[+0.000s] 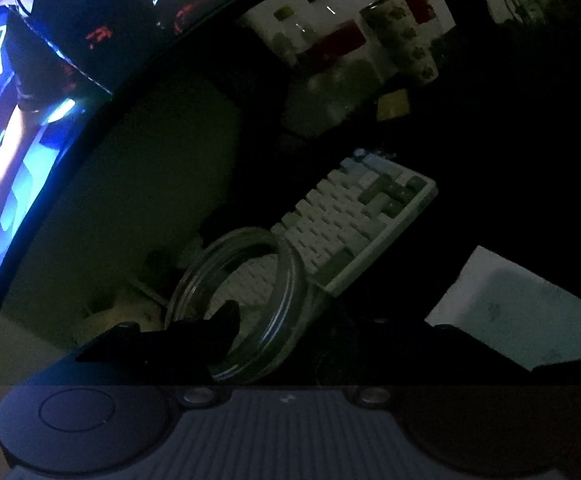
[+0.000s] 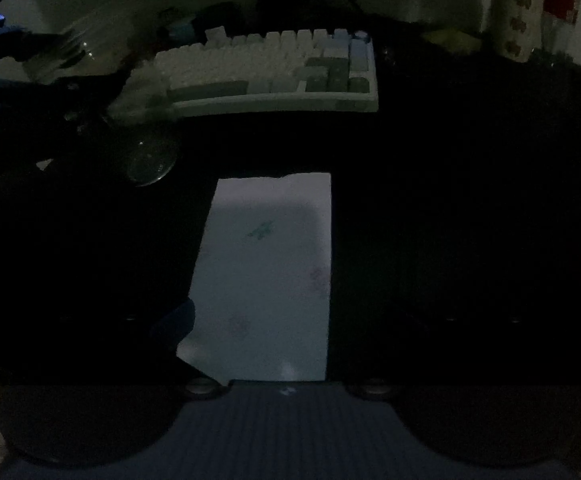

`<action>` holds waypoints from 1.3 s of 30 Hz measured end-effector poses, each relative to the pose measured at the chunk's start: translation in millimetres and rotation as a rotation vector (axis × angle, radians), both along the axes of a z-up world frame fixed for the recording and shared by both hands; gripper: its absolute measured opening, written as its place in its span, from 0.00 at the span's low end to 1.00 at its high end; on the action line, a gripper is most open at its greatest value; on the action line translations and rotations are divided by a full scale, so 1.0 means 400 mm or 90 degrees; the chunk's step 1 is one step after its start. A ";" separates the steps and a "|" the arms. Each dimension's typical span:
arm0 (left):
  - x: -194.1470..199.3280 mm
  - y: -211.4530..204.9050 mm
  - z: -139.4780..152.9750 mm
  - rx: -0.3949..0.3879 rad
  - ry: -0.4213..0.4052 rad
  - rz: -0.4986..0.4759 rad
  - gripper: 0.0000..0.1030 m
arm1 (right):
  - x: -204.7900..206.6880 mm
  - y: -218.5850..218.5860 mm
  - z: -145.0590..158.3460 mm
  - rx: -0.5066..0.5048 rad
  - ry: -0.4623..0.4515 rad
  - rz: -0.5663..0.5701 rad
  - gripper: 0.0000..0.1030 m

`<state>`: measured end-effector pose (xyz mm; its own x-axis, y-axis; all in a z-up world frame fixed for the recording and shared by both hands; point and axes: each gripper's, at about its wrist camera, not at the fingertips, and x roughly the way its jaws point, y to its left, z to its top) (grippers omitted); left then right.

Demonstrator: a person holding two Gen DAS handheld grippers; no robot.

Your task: Clean container

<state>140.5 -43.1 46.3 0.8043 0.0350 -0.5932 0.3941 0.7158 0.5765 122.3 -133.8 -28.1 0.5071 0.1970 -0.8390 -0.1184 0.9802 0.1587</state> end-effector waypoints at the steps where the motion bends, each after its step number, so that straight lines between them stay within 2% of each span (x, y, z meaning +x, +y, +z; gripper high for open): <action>1: 0.001 0.003 0.002 -0.006 0.001 0.001 0.45 | 0.001 0.002 0.000 -0.003 -0.003 0.002 1.00; 5: -0.005 0.017 0.004 -0.017 0.001 0.003 0.46 | 0.010 0.013 -0.011 -0.023 -0.005 -0.001 1.00; 10: -0.020 0.036 0.001 -0.027 0.003 0.006 0.46 | 0.009 0.042 -0.026 -0.072 -0.037 0.019 1.00; 15: -0.057 0.065 -0.009 -0.031 0.005 0.022 0.45 | -0.002 0.046 -0.031 -0.072 -0.057 0.021 1.00; 17: -0.079 0.079 -0.019 -0.037 0.001 0.023 0.42 | -0.004 0.045 -0.031 -0.071 -0.058 0.022 1.00; 18: -0.090 0.089 -0.022 -0.046 0.003 0.025 0.40 | -0.005 0.045 -0.030 -0.071 -0.058 0.021 1.00; 19: -0.103 0.102 -0.026 -0.061 0.006 0.027 0.33 | -0.007 0.045 -0.030 -0.071 -0.058 0.022 1.00; 20: -0.118 0.116 -0.029 -0.084 0.009 0.031 0.24 | -0.009 0.045 -0.030 -0.071 -0.060 0.023 1.00; 23: -0.168 0.157 -0.054 -0.172 0.000 0.042 0.12 | -0.019 0.045 -0.032 -0.068 -0.072 0.033 1.00; 25: -0.206 0.174 -0.085 -0.204 -0.017 0.032 0.13 | -0.030 0.044 -0.034 -0.066 -0.083 0.039 0.99; 27: -0.238 0.181 -0.115 -0.216 -0.030 0.022 0.11 | -0.039 0.041 -0.035 -0.063 -0.091 0.039 0.98; 30: -0.265 0.189 -0.153 -0.244 -0.022 0.033 0.08 | -0.049 0.043 -0.037 -0.060 -0.099 0.043 0.99; 34: -0.291 0.187 -0.192 -0.252 -0.033 0.050 0.08 | -0.058 0.052 -0.041 -0.060 -0.109 0.063 1.00; 39: -0.312 0.193 -0.205 -0.274 -0.053 0.066 0.07 | -0.059 0.057 -0.042 -0.058 -0.113 0.052 1.00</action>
<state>15.8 34.0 -35.7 0.8552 -0.1176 -0.5048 0.2719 0.9310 0.2436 98.8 -111.0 -45.1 0.6344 0.1702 -0.7541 -0.2157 0.9757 0.0387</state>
